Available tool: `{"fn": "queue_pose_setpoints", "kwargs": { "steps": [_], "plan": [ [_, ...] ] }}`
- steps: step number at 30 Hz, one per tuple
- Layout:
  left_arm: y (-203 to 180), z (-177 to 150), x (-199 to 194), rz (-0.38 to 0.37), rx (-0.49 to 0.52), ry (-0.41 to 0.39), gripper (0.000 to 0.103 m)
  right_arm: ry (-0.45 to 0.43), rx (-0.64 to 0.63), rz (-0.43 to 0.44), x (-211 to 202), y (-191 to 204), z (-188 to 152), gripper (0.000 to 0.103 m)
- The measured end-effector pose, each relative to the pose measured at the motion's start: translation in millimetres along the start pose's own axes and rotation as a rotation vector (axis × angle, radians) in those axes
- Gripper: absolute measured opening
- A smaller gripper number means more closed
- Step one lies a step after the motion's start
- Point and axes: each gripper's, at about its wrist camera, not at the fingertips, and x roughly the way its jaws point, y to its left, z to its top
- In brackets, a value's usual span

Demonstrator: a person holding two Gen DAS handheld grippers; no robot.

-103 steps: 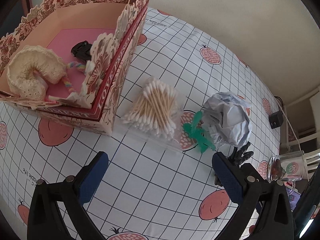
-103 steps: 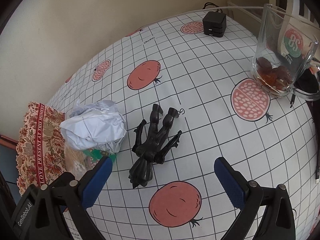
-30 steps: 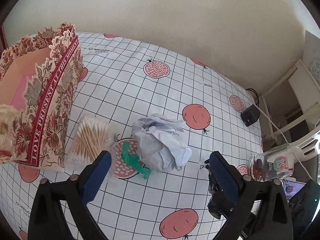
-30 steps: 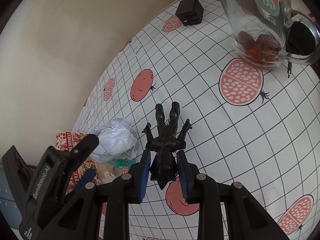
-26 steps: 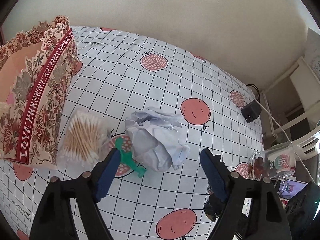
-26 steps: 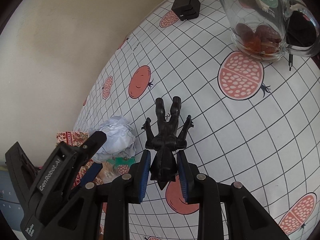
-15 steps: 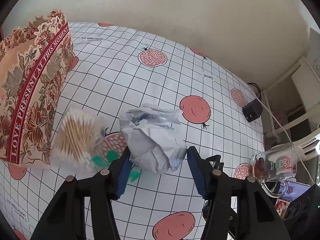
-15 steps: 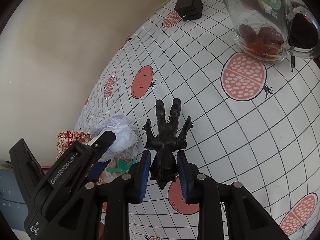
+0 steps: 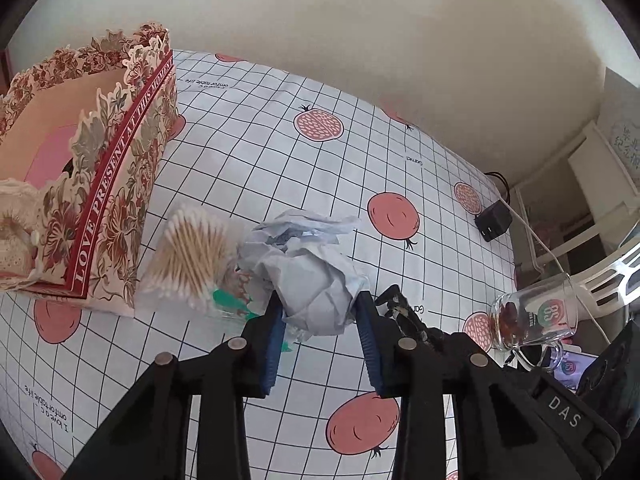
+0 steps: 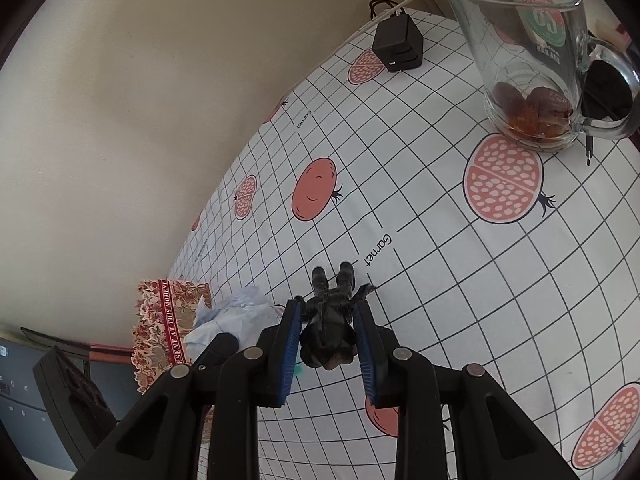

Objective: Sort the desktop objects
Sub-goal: 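Carry the black figure and crumpled paper with both tools over the pink box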

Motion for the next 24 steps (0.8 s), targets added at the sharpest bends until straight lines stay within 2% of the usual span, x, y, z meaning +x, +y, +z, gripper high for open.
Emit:
{"fn": "queue_pose_setpoints", "kwargs": {
  "steps": [6, 16, 24],
  "plan": [
    [7.1, -4.8, -30.0, -0.017, -0.001, -0.058, 0.037, -0.002, -0.033, 0.014, 2.7, 10.1, -4.4, 0.029],
    [28.8, -0.2, -49.6, -0.058, -0.057, -0.056, 0.037, -0.024, -0.077, 0.034, 2.1, 29.2, -13.4, 0.029],
    [31.5, 4.6, -60.2, -0.106, -0.055, -0.065, 0.037, -0.119, -0.111, 0.056, -19.5, 49.0, -14.6, 0.029]
  ]
}}
